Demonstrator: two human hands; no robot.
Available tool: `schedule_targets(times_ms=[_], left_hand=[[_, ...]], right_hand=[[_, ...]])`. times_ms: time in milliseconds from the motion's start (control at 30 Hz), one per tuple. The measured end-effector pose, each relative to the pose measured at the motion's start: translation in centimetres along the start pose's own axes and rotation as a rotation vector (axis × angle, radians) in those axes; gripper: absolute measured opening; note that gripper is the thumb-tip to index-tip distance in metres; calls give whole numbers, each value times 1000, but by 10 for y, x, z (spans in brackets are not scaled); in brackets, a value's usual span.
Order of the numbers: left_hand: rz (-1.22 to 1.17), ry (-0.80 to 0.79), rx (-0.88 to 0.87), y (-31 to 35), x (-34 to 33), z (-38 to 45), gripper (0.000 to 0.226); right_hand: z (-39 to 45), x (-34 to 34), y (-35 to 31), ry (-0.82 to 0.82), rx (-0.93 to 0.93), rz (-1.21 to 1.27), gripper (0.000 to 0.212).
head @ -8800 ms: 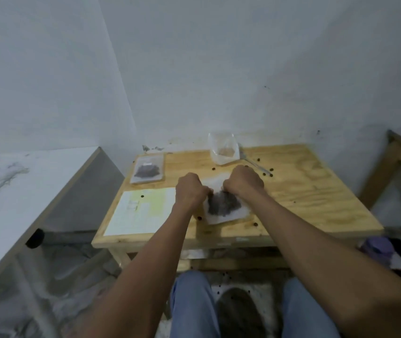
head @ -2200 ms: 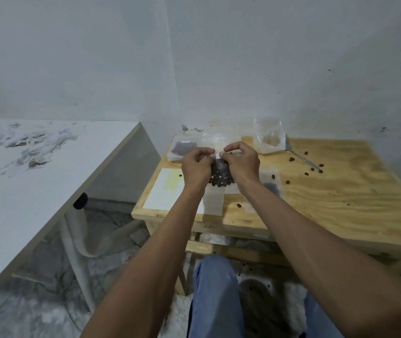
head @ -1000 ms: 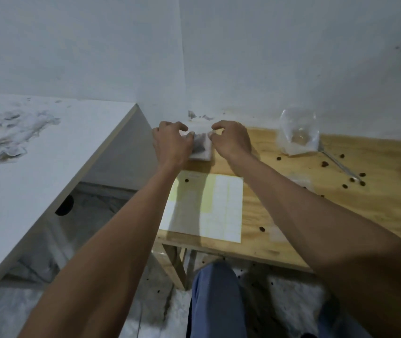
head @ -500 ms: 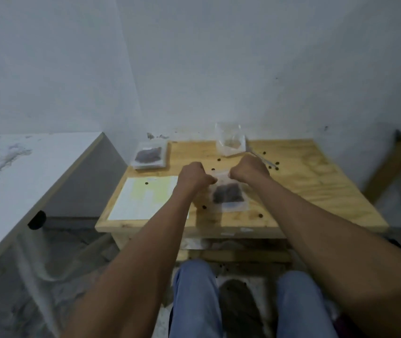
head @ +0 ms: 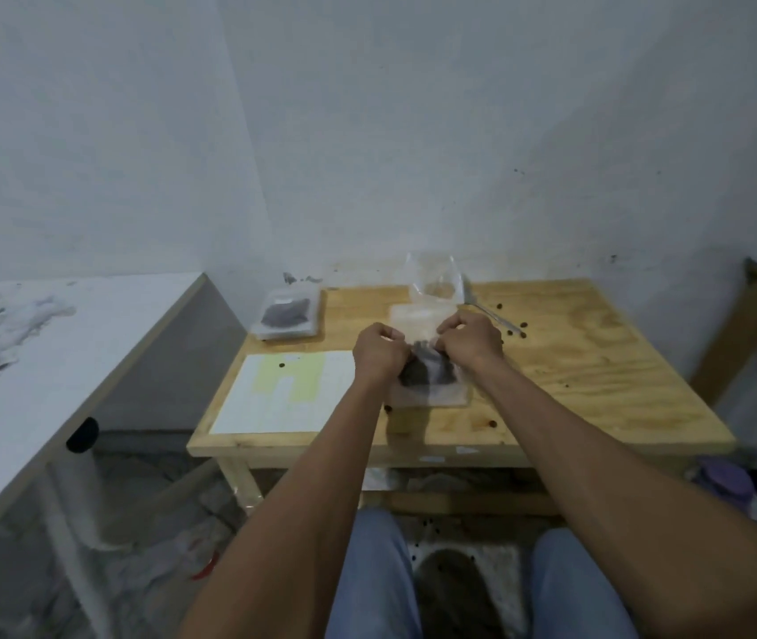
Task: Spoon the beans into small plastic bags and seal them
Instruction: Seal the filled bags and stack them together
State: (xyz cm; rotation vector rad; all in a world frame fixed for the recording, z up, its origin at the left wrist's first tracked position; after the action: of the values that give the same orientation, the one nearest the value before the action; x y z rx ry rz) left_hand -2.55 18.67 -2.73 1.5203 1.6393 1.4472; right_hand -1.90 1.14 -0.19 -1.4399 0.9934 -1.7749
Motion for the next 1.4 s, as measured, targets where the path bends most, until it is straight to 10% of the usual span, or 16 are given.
schedule_targets(times_ms=[200,467,1133,1400], left_hand=[[-97,29,-202,20,53,4,21],[360,529,-88,-23,162,32,21],[365,535,38,-35,155,71,19],[-159,327,-242,8,123,35,24]], right_hand=[[10,-30,-31,-72,41,380,34],[13,-49,-64,-56,132,428,41],[19,-67,-48,-68,83,453,36],[17,-67,-37,-12,45,424,38]])
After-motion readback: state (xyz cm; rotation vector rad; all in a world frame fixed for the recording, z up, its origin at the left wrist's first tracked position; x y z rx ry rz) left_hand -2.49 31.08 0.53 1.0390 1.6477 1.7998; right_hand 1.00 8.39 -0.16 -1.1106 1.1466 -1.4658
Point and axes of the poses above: each hand's wrist, its own z-axis towards the middle knuckle, its own x-axis out of the back of the hand, y = z × x, the point moved 7 cm from there along z, towards the middle knuckle, and after that the axes turned 13 degrees about x, right-handed, at the moved point
